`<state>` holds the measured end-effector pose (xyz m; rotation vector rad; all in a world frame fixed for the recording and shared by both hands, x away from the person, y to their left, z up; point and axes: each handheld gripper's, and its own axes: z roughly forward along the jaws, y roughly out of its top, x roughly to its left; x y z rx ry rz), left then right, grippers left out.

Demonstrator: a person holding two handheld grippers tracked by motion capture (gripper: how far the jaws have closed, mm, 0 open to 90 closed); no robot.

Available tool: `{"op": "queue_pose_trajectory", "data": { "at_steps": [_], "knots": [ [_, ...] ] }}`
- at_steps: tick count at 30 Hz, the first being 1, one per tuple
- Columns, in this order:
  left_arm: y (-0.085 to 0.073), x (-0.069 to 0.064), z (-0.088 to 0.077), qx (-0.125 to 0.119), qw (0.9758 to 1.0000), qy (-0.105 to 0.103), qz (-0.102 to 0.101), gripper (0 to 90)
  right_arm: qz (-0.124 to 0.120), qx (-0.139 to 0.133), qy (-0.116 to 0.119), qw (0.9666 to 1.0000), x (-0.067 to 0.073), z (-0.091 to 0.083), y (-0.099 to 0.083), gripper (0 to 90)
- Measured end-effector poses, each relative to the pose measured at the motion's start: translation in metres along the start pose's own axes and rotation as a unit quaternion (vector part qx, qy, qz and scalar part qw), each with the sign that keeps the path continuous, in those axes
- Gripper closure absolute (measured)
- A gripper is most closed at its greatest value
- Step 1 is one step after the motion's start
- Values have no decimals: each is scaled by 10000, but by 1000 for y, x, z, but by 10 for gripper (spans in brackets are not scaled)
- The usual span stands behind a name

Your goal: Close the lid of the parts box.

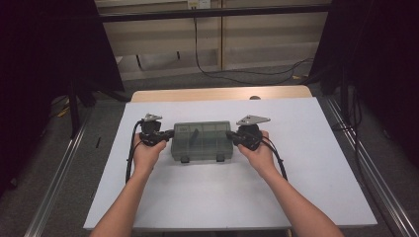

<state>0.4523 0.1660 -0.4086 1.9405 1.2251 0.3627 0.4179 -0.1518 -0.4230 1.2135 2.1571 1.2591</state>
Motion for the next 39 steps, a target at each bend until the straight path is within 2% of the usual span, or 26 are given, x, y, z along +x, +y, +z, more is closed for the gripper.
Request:
{"op": "queue_pose_trajectory", "data": {
  "at_steps": [23,30,32,39],
  "knots": [
    [-4,-2,1,-75,9999,-34,71,900,-72,-17,-2,10000,2,2,-4,900],
    [-6,-3,2,-52,9998,29,214,900,-95,-18,-2,10000,2,2,-6,900],
    [-7,-4,2,-117,9998,24,155,900,-124,-17,-4,9999,2,2,-6,900],
    [-8,-5,3,-100,9998,-5,179,900,-133,-24,-1,9999,2,2,-6,900]
  ]
}}
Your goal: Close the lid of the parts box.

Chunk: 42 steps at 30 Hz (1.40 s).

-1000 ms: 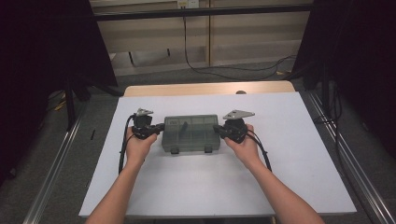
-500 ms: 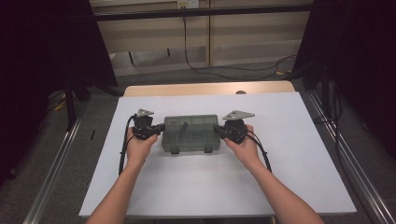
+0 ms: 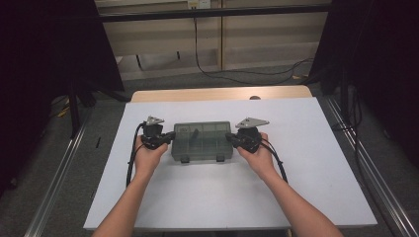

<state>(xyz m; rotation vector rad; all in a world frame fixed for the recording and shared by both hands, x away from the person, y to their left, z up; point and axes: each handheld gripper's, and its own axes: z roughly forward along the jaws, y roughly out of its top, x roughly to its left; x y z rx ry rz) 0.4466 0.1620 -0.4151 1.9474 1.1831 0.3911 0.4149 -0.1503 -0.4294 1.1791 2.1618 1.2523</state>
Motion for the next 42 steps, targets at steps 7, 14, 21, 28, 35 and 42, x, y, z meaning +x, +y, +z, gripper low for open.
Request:
{"op": "queue_pose_trajectory", "data": {
  "at_steps": [7,14,21,28,35,42],
  "knots": [
    [-1,0,1,-6,10000,4,22,900,-24,0,-3,10000,0,0,-1,900],
    [-1,-1,1,12,9998,36,170,900,-193,19,-50,9998,2,1,-2,900],
    [-3,-3,1,-29,9996,101,270,900,-304,22,-70,9995,3,1,-2,900],
    [-5,-4,1,-78,9995,106,277,900,-333,14,-79,9994,3,2,-2,900],
    [-5,-2,-1,-99,9998,47,178,865,-133,-23,42,9999,2,1,-3,841],
    [-4,-4,-7,-289,9996,-64,45,714,-11,-167,89,9998,1,-3,-1,688]
  ]
}}
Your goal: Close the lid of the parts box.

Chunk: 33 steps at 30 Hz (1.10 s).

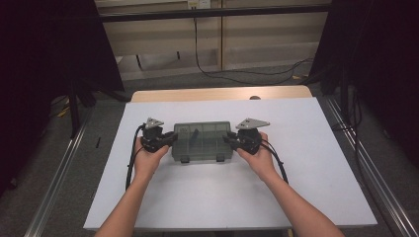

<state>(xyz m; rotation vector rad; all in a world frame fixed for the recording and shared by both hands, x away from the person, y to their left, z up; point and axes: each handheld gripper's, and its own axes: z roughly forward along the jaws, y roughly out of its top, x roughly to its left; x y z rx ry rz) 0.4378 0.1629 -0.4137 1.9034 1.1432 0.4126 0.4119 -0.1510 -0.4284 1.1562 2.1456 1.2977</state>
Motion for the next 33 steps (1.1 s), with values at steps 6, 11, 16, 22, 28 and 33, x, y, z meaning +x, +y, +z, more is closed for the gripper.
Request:
{"op": "queue_pose_trajectory", "data": {
  "at_steps": [6,11,16,22,28,33],
  "knots": [
    [1,0,-6,-57,9998,-179,-3,563,63,-147,29,9999,-4,-7,1,571],
    [0,0,-9,-103,9996,-267,15,435,153,-289,100,9994,-5,-12,1,507],
    [-4,0,-10,-181,9991,-372,-54,364,205,-353,145,9991,-6,-17,-1,451],
    [-5,-1,-13,-178,9987,-465,72,291,240,-399,211,9987,-7,-20,-2,364],
    [-6,-1,-16,-249,9981,-557,40,172,236,-378,209,9988,-6,-23,-4,263],
    [-11,0,-18,-276,9980,-560,74,114,261,-431,242,9984,-7,-27,-6,174]
  ]
}}
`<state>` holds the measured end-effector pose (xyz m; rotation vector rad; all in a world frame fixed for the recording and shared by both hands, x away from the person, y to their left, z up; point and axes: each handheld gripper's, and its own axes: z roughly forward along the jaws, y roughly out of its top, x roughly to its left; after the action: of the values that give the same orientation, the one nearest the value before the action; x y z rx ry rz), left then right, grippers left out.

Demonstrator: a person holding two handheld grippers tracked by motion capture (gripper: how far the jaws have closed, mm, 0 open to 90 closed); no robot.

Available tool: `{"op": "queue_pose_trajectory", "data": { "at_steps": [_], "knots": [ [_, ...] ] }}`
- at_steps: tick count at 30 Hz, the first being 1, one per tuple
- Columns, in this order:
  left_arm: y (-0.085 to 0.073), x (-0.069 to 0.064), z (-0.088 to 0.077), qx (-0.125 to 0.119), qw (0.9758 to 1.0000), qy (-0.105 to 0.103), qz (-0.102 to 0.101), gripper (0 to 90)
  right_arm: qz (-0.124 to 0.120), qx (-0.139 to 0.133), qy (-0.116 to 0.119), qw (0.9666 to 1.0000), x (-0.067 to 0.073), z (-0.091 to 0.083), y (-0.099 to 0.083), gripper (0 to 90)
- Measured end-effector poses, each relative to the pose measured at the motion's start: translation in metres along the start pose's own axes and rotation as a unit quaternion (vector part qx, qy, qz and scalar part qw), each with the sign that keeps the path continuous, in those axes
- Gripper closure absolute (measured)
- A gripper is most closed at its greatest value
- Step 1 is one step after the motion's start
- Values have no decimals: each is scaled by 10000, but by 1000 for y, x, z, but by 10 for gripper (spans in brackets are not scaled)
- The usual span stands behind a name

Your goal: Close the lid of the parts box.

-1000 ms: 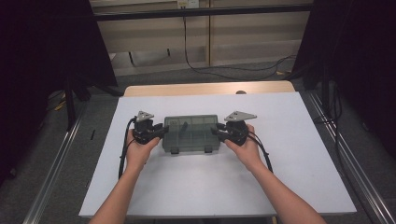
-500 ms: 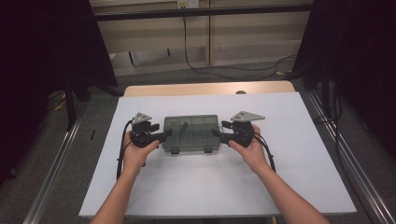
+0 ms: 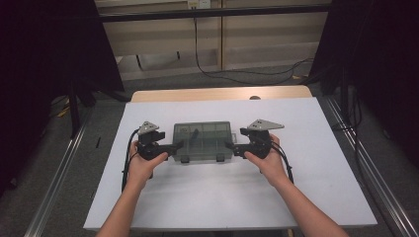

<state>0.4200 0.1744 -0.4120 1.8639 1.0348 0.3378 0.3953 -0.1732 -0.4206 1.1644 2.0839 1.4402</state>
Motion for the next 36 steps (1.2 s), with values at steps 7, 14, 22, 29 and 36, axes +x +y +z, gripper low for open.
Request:
{"op": "queue_pose_trajectory", "data": {
  "at_steps": [7,14,22,29,36],
  "knots": [
    [-2,-1,-5,-142,9998,-59,142,83,-15,-145,-9,9999,-1,-8,-1,108],
    [-4,-2,-11,-281,9994,-110,177,65,-5,-237,-11,9997,-3,-18,-6,80],
    [-10,1,-19,-388,9990,-106,196,63,-5,-243,-53,9997,-9,-27,-12,53],
    [-18,4,-25,-452,9988,-108,170,60,13,-289,-70,9996,-12,-34,-17,46],
    [-25,5,-30,-503,9985,-79,194,60,6,-368,-73,9993,-13,-41,-21,39]
  ]
}}
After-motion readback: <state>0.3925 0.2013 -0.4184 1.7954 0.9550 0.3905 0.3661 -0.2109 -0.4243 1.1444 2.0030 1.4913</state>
